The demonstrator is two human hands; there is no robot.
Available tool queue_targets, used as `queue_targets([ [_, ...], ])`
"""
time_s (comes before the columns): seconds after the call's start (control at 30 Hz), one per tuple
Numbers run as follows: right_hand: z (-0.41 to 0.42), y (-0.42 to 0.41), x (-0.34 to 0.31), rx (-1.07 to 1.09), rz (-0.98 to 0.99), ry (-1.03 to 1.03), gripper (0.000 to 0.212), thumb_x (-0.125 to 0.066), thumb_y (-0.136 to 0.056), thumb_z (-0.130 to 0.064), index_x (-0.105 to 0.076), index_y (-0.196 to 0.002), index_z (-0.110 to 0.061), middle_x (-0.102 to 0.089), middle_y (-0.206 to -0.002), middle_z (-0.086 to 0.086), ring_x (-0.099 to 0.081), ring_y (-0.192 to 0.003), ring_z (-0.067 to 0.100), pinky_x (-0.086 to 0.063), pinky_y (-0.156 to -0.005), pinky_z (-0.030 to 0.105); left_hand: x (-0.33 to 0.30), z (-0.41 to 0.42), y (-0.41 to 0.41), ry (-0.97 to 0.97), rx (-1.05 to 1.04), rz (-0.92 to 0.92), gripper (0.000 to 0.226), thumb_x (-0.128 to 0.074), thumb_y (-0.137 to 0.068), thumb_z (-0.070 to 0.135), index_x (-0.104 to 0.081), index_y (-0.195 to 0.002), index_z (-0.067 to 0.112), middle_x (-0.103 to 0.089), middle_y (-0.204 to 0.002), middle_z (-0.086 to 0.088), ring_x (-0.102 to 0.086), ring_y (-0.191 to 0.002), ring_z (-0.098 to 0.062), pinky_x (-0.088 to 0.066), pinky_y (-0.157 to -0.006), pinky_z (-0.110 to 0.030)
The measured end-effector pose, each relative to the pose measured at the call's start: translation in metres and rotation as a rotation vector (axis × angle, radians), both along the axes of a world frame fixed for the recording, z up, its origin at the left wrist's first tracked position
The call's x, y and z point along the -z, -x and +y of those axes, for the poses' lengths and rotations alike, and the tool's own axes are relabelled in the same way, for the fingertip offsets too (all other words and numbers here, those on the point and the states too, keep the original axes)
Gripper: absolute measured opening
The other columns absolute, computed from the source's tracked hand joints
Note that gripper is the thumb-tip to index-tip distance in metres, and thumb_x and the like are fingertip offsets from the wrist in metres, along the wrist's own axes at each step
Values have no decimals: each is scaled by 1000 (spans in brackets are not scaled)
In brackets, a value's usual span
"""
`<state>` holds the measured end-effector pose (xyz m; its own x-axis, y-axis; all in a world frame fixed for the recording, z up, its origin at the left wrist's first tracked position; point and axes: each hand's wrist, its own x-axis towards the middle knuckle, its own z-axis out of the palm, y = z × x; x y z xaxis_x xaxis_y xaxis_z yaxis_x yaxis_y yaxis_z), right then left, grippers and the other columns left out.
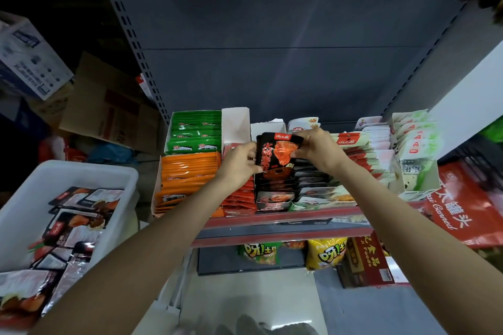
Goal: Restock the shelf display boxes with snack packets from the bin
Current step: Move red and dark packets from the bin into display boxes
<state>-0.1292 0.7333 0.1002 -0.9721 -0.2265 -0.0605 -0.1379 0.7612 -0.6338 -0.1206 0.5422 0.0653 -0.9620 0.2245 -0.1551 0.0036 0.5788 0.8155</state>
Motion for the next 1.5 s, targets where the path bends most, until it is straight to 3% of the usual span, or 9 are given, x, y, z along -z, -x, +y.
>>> queue_targets([
  [0.23,-13,-3,18,-174,-4,-232,20,-71,-81,-12,-72,-100,-7,-70,-101,9,-62,-93,25,-47,-86,35,-1,-4,-5,23,-15,197,34,-69,-84,21,-63,-116,15,-66,-111,-2,-60,-98,-11,-48,-90,-26],
  [0.37,-15,-7,11,-102,-72,-79,18,-66,-86,-15,-72,-103,-13,-70,-99,1,-62,-93,12,-45,-85,20,-3,-5,-5,104,75,199,20,-66,-86,12,-68,-106,13,-70,-95,-6,-63,-83,-11,-48,-79,-21],
  [0.53,-14,-13,15,-124,-60,-204,19,-57,-91,-7,-73,-102,-10,-71,-105,4,-64,-98,17,-38,-80,10,-2,-2,-6,152,139,188,9,-66,-86,13,-73,-92,12,-70,-91,-3,-62,-81,-10,-50,-79,-22],
  [0.83,-47,-26,-2,10,47,44,20,-56,-94,-16,-68,-110,-14,-69,-103,-2,-61,-90,9,-43,-80,13,-22,-37,-19,21,-94,167,13,-64,-88,19,-68,-99,15,-67,-91,3,-62,-84,-10,-48,-75,-15],
  [0.93,-88,-33,-5,-28,79,95,20,-55,-93,-14,-67,-109,-13,-70,-100,1,-60,-83,10,-41,-74,12,-25,-71,-30,19,-216,181,13,-63,-88,17,-67,-100,14,-66,-88,3,-61,-79,-8,-45,-68,-7],
  [1.03,-148,-41,-2,-131,84,112,23,-53,-93,-10,-66,-112,-11,-70,-99,6,-63,-83,15,-48,-79,21,-18,-123,-45,49,-369,172,12,-62,-88,17,-67,-99,16,-64,-83,2,-63,-82,-14,-48,-69,-24],
  [1.23,-300,-54,32,-353,-13,22,25,-50,-90,-7,-64,-111,-6,-66,-107,18,-61,-101,32,-47,-87,38,26,-270,-75,223,-482,60,20,-57,-91,20,-65,-94,1,-65,-99,-16,-59,-94,-27,-42,-84,-32],
  [1.37,-392,-51,68,-340,-147,-75,32,-50,-91,-10,-58,-121,-5,-61,-118,20,-57,-110,33,-42,-91,34,66,-374,-88,231,-586,-64,9,-59,-89,14,-65,-82,12,-68,-99,-16,-61,-99,-33,-45,-93,-42],
  [1.5,-459,-39,105,-253,-296,-225,49,-53,-94,-19,-39,-138,-5,-45,-139,16,-42,-129,30,-31,-105,30,90,-449,-86,334,-442,-184,20,-52,-92,21,-61,-83,5,-65,-95,-18,-61,-95,-34,-42,-77,-36],
])
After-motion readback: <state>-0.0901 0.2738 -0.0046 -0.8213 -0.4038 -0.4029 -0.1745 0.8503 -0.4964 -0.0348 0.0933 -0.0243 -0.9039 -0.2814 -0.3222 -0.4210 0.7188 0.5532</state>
